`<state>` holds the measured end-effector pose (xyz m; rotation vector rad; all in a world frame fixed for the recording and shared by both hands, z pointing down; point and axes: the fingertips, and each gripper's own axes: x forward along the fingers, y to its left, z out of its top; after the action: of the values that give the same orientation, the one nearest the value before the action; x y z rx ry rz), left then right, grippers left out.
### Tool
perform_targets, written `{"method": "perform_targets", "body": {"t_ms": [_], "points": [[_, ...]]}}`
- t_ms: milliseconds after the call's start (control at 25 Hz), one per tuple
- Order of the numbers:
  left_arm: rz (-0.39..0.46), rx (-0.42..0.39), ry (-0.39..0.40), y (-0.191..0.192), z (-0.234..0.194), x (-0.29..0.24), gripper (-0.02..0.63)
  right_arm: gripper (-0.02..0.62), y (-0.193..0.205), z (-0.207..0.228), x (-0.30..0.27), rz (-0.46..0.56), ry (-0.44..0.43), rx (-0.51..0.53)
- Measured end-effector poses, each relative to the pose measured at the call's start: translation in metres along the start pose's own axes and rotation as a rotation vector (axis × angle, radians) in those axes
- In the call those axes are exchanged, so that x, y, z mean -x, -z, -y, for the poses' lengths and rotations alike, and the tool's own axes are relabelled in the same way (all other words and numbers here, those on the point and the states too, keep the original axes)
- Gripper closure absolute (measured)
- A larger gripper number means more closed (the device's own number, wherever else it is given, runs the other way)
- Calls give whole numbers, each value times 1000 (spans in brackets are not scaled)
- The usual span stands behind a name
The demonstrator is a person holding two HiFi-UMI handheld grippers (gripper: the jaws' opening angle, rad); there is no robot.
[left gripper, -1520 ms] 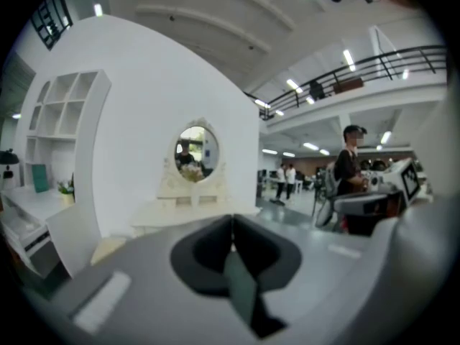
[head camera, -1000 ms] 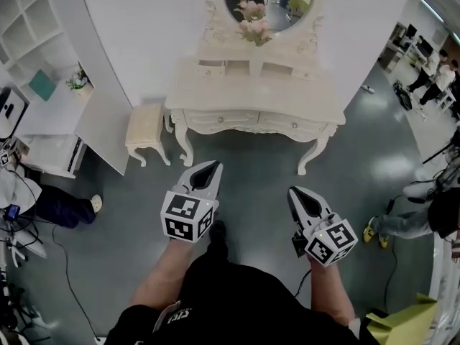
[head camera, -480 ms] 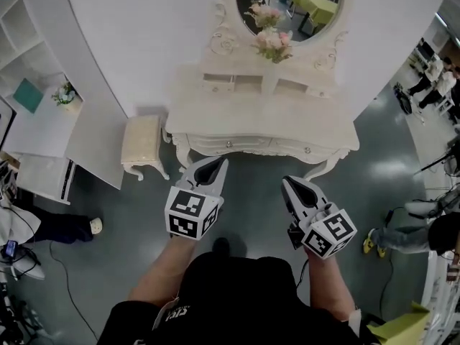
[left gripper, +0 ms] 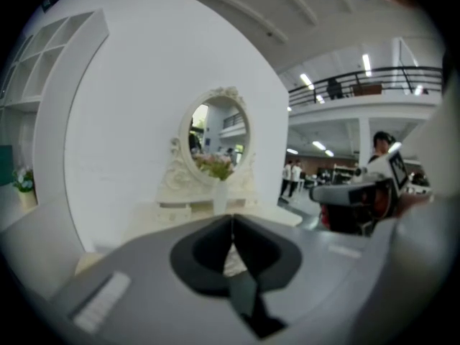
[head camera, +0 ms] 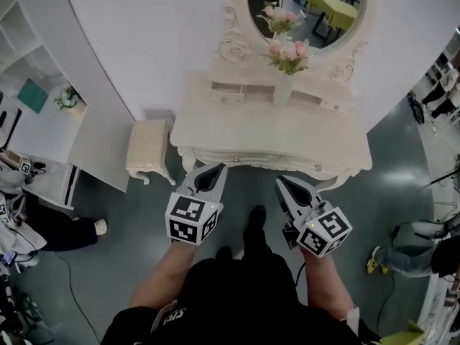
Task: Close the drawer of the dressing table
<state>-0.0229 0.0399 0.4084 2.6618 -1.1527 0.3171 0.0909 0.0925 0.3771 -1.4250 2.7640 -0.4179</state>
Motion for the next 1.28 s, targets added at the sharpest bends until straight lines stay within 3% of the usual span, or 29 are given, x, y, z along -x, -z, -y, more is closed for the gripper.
{"method": "perform_targets", "body": {"t_ms": [200,480,680,920,1120,1280], "points": [[-27,-1,-40,-10,-18,-54,594,601,-10,46,-39,7,-75,-7],[-28,-4,-97,-46,-44,-146,595,601,-38,155,-80,14,-77,-7],[-36,37,-161,-61,-65,-188,595,601,-47,202,-104,-33,-119,-12],[-73,44,-214,-56,-98,-210,595,601,-33,220,-141,-110,-174,-21],[-80,51,-196,-50,-129,-220,594,601,-29,212,-177,-149,-191,0],[-94,68,-168,-43,-156,-223,594,601,-32,206,-201,-152,-156,-1]]}}
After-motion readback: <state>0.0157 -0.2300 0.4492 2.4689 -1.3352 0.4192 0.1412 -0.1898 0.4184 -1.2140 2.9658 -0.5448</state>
